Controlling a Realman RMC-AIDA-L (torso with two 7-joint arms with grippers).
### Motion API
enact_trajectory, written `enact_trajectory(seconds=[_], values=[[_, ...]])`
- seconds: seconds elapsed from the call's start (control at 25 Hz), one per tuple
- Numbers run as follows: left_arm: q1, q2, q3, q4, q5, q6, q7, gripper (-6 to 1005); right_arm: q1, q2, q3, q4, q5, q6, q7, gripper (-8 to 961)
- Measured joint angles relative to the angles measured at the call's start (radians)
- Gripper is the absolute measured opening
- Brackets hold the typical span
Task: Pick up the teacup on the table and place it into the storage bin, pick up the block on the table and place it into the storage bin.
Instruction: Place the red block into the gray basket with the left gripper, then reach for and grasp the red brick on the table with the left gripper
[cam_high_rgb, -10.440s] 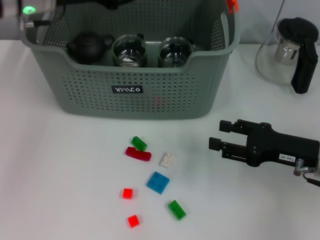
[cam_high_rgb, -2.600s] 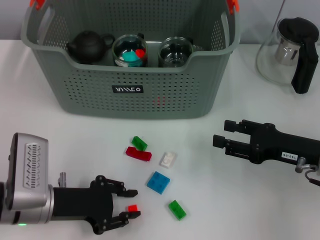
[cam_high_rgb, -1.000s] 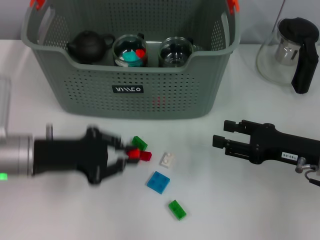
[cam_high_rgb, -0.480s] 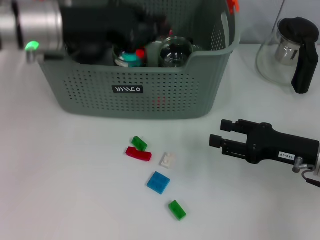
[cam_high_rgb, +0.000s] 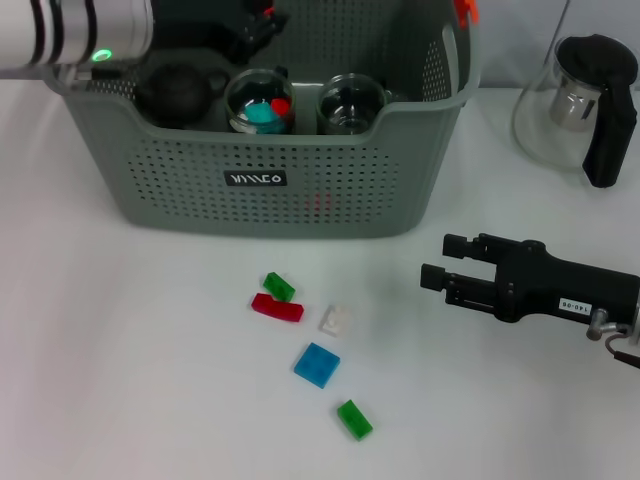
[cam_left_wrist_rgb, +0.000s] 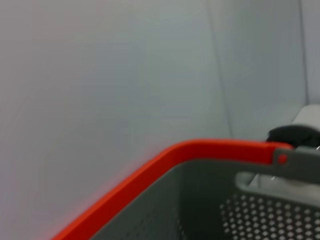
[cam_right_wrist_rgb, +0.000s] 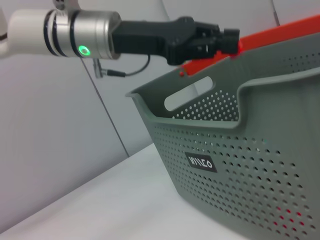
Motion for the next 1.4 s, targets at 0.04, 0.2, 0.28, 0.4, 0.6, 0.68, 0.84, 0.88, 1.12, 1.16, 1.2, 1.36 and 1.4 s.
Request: enact_trajectory(seconds=[0.04, 0.2, 0.28, 0.4, 0.6, 0.68, 0.84, 0.88, 1.12, 1.16, 1.2, 1.36, 1.4], values=[[0.005, -0.003, 0.01, -0.004, 0.001, -0.022, -0.003, 183, 0.0, 0.0, 0.0, 0.0, 0.0, 0.0, 0.0, 714], [0.019, -0.022, 0.034, -0.017, 0.003, -0.119, -0.012, 187, 0.002, 0.0, 0.0, 0.0, 0.0, -0.001, 0.0, 714], [0.018, -0.025, 0.041, -0.03, 0.003, -0.142, -0.012, 190, 0.002, 0.0, 0.0, 0.0, 0.0, -0.001, 0.0, 714], [0.017, -0.036, 0.041, -0.035, -0.011, -0.16, -0.013, 194, 0.001, 0.0, 0.0, 0.0, 0.0, -0.001, 0.0, 715], [0.064, -0.046, 0.044, 0.035, -0.047, -0.133, -0.032, 285, -0.006, 0.001, 0.0, 0.001, 0.0, -0.004, 0.0, 715], [0.114, -0.046, 0.044, 0.08, -0.107, -0.074, -0.039, 343, -0.009, 0.001, 0.0, 0.001, 0.001, -0.004, 0.0, 715], [0.237, -0.03, 0.025, 0.09, -0.34, 0.167, 0.074, 526, -0.015, 0.001, 0.0, 0.001, 0.0, -0.004, 0.001, 714], [0.267, -0.023, 0.015, 0.065, -0.377, 0.24, 0.133, 577, -0.015, 0.001, 0.0, 0.001, 0.0, -0.005, 0.001, 714], [0.355, -0.018, -0.027, -0.129, -0.344, 0.431, 0.424, 736, -0.011, 0.0, 0.008, 0.0, 0.003, -0.005, 0.001, 714], [0.374, -0.025, -0.031, -0.175, -0.318, 0.429, 0.481, 736, -0.01, 0.001, 0.009, 0.0, 0.003, -0.005, 0.001, 715], [0.381, -0.028, -0.031, -0.189, -0.308, 0.425, 0.5, 735, -0.01, 0.002, 0.01, 0.0, 0.003, -0.005, 0.001, 715], [0.393, -0.037, -0.032, -0.283, -0.268, 0.341, 0.578, 734, -0.009, 0.005, 0.013, 0.0, 0.003, -0.005, 0.001, 715], [0.39, -0.037, -0.031, -0.309, -0.264, 0.307, 0.584, 734, -0.008, 0.005, 0.013, 0.0, 0.003, -0.005, 0.002, 715]])
